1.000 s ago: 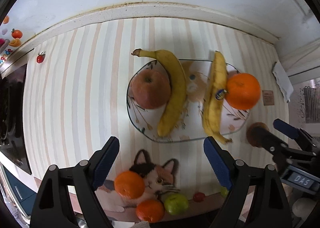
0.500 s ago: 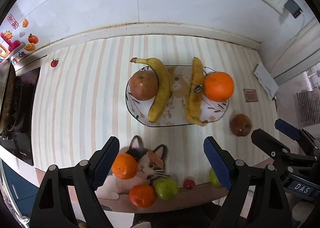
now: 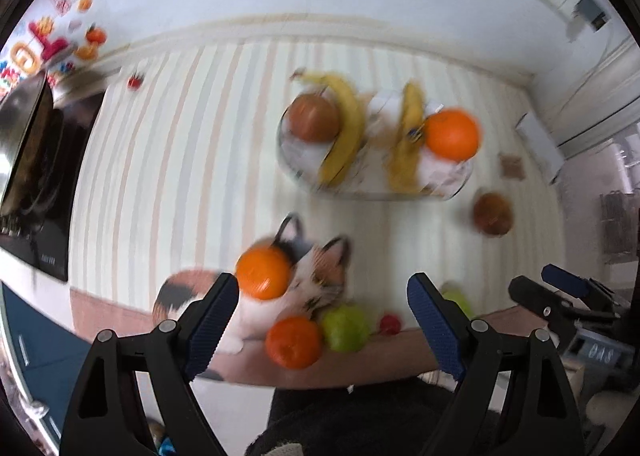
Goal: Organize fruits
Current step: 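Grasp a small orange with the left gripper while the right grasps a green apple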
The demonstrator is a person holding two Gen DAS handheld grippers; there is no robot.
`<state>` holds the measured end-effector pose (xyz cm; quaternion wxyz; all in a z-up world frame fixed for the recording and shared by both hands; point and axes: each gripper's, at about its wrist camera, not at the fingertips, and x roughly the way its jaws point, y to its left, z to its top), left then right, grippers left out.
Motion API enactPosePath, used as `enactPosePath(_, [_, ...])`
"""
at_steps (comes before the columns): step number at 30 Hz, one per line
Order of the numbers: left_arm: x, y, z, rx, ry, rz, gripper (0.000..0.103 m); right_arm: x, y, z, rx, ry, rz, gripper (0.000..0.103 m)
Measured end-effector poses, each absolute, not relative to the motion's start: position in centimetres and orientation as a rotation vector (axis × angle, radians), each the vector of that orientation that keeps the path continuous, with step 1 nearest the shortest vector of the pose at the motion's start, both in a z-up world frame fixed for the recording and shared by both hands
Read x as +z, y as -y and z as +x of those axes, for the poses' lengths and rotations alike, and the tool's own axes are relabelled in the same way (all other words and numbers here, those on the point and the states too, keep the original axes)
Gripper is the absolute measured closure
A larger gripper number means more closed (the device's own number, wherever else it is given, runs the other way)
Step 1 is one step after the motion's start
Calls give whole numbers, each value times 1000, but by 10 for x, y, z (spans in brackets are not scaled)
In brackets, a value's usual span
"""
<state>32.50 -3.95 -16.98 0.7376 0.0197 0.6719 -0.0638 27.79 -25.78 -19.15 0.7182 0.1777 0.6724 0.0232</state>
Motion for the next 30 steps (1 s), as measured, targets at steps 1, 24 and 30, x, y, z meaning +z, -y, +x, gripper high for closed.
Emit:
enactPosePath(1, [-181, 33, 320, -118, -1505, 48, 17, -208, 261, 274, 54, -1526, 429, 8])
enactPosePath(24, [-309, -4, 268, -88, -1725, -80, 41, -335, 246, 248, 89, -1756, 470, 17])
enactPosePath(30, [-308, -5, 271, -98, -1731, -78, 41, -341, 240, 251, 95, -1753, 444, 24])
